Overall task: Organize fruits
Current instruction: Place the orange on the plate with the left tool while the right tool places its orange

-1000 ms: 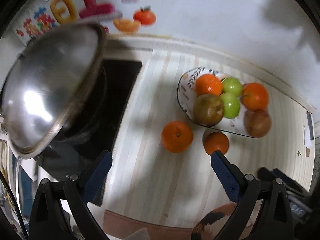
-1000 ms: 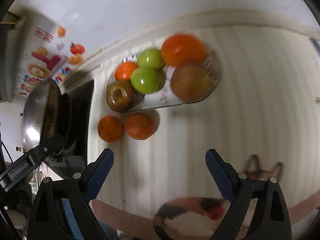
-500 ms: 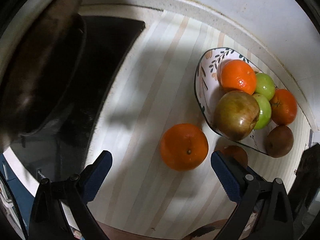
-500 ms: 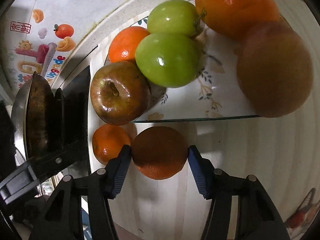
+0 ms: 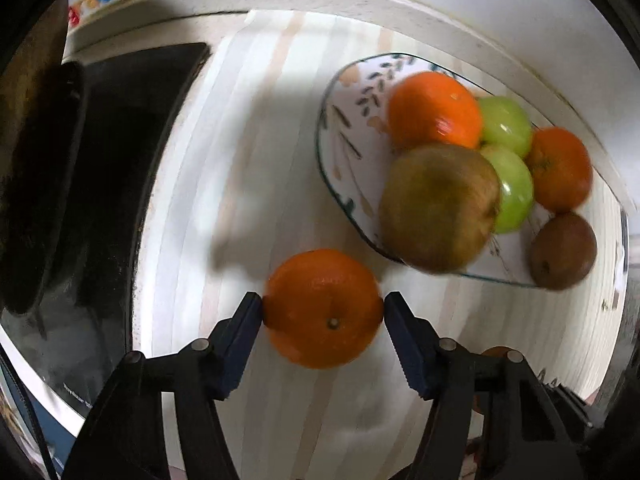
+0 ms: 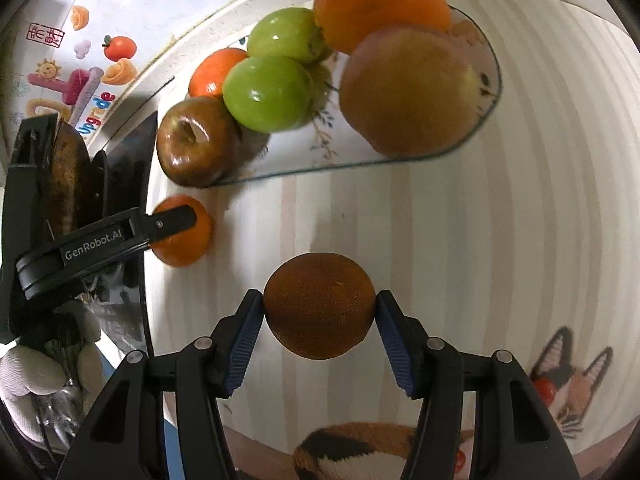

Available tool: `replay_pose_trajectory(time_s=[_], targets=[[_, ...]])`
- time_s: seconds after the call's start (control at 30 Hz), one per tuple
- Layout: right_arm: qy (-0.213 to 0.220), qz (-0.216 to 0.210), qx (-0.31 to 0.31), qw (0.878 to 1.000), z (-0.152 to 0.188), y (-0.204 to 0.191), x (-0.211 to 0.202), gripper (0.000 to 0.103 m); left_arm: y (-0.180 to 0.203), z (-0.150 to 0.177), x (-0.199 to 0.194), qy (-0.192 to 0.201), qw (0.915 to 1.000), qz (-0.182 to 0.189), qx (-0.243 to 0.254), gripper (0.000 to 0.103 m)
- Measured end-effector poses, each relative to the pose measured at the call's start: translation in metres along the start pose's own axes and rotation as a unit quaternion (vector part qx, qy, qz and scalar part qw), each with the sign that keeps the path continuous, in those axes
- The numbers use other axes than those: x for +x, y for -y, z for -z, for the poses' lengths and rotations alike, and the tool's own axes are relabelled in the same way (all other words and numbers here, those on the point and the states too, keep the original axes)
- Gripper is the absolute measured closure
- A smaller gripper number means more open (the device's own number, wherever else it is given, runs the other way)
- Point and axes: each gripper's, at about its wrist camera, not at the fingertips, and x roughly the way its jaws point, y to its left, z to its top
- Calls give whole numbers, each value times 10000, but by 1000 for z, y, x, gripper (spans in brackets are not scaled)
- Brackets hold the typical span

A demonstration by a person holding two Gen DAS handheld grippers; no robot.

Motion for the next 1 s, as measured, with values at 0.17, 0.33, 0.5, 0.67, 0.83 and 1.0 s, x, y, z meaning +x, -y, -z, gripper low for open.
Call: replay_pose_trajectory(time_s=[0.17,0.33,0.5,0.67,0.83,1.0], targets=[[-220,32,-18,9998,26,8,-12,43,10,46,-11,-87,9997,69,197,42],[-366,98,-97,9992,51,18,-16,43,22,101,-6,-416,9983,275,304,42],[-501,-11,85,9987,61,30,-5,42,32,117,-2,-357,9982,146,467,42],[-560,74,106,9983,65,31,5,40,38,119,-3,-305,9981,105,529,42],[-459,215,-15,9987,65,21,8,43,29,111,-3,-309,9983,157,474,42],[-218,117,54,9997,59,17,-8,43,19,100,-29,-146,9986,293,408,42]])
